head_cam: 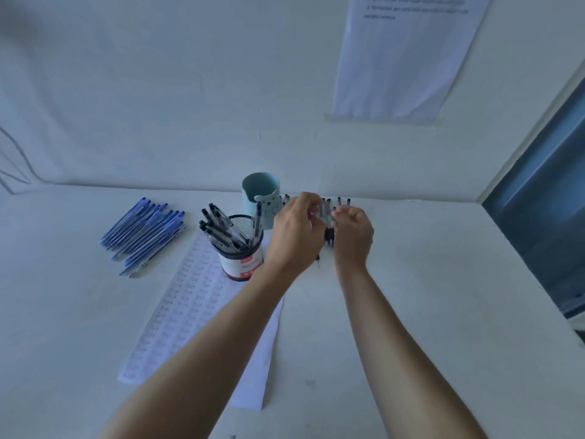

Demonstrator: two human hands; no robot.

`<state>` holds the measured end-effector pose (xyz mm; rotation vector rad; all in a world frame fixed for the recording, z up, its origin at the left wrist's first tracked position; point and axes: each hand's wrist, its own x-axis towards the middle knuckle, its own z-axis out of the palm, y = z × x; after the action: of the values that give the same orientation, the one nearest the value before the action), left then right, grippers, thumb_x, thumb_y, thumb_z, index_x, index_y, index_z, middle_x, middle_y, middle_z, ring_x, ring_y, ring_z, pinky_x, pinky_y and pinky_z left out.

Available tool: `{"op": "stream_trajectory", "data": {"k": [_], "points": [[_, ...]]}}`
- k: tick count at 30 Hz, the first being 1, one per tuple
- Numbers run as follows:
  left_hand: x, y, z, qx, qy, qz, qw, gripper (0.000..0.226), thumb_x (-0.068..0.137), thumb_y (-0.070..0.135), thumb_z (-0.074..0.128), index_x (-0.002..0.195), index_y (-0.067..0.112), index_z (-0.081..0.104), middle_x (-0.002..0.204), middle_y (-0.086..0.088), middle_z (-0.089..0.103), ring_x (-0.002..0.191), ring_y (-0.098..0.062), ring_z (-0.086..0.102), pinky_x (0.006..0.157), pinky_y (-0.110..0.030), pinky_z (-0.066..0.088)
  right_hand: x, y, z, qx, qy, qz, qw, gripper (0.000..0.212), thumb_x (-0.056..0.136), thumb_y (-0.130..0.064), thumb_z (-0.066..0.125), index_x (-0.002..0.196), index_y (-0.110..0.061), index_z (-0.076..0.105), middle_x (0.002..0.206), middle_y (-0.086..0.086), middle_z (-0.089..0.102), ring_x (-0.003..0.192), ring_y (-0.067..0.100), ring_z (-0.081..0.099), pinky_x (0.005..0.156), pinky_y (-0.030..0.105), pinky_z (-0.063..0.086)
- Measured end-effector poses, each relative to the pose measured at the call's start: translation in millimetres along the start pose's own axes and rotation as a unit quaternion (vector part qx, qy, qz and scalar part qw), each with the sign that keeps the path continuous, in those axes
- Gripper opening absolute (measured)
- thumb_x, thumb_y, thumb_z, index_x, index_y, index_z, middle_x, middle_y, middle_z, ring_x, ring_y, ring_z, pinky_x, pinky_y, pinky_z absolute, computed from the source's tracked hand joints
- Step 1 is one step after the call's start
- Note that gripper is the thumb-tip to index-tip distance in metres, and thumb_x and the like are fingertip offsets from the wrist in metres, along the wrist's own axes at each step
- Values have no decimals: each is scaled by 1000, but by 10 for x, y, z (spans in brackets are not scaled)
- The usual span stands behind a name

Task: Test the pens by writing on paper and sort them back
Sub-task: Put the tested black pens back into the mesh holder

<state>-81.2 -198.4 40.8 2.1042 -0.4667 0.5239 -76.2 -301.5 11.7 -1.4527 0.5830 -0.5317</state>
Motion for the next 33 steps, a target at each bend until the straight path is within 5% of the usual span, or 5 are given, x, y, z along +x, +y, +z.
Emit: {"op": "stream_trajectory", "data": {"k": [4,9,15,25,33], "points": [[85,-140,392,86,-140,-120,979,34,91,1,50,124,6,56,124,-13,60,116,-28,52,97,-36,41,380,167,-213,-164,3,1,986,22,94,-14,52,109,-18,67,114,0,68,105,19,61,82,25,42],[318,-341,645,231,-162,-211,936,45,103,37,38,136,8,47,141,-15,47,127,-33,40,105,-46,35,835,335,-192,-361,-95,21,927,50,94,-42,55,138,-17,52,140,4,56,128,28,51,104,38,41],[488,-498,801,265,-208,-250,908,82,99,62,39,144,-5,33,145,-26,41,135,-40,38,111,-45,33,1084,300,-4,-453,-156,12,878,63,69,-71,67,98,-17,51,106,7,59,96,28,60,79,37,47],[571,-436,722,211,-244,-268,908,41,81,15,56,113,-10,59,113,-26,64,101,-40,65,82,-49,59,1081,165,-81,-509,-216,-29,833,29,82,-21,69,89,-10,43,97,8,48,79,26,50,50,29,30],[463,-387,745,242,-266,-227,905,34,95,15,51,122,-5,53,121,-20,55,113,-33,56,87,-36,48,874,195,-259,-520,-213,-54,825,21,91,-2,46,111,-1,44,115,18,52,94,33,52,71,32,37]]}}
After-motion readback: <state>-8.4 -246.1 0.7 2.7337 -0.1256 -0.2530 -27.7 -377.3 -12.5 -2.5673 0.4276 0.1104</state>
